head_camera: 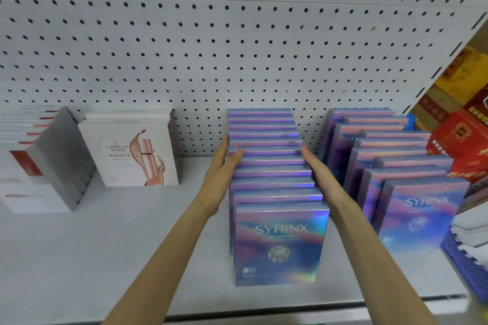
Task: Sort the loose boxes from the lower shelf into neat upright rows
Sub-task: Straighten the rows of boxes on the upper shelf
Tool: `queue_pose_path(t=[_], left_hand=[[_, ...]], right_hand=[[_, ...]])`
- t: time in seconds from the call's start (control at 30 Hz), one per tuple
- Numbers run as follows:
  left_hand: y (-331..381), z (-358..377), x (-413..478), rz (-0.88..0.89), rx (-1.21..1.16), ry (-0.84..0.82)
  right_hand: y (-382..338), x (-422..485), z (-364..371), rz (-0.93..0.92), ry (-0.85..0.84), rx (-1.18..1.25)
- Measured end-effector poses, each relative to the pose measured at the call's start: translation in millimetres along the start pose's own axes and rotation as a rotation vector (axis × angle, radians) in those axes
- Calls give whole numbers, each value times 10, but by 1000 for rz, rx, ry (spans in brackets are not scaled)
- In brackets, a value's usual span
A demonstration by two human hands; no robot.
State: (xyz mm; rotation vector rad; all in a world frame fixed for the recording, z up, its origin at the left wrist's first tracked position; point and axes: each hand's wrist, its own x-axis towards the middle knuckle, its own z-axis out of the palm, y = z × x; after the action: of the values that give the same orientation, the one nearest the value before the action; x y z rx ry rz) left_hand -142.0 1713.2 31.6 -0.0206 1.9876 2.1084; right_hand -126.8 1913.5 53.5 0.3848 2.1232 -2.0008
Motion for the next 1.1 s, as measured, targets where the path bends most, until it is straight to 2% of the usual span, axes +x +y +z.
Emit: queue_pose_path(t=[0.13, 0.23, 0.3, 0.47, 0.63, 0.73, 0.9, 1.1], left_hand=[[-78, 116, -117, 5, 49, 38], [-125, 211, -153, 58, 103, 118], [-115, 206, -117, 40, 101, 116], [-72, 209, -207, -2, -30, 133], [-243, 298, -728, 6, -82, 178], [-440, 411, -924, 53, -70, 173], [-629, 450, -876, 151, -5, 192], [-626, 375, -818, 241, -31, 159]], right_hand=[[138, 60, -93, -12, -74, -45], [202, 105, -50, -47, -31, -25], [181, 96, -11, -61, -26, 6], [209, 22, -107, -27, -140, 106], [398, -395, -233, -189, -180, 55], [722, -651, -91, -232, -84, 88], [914, -686, 255, -352, 210, 99], [850, -667, 386, -463, 327, 91]])
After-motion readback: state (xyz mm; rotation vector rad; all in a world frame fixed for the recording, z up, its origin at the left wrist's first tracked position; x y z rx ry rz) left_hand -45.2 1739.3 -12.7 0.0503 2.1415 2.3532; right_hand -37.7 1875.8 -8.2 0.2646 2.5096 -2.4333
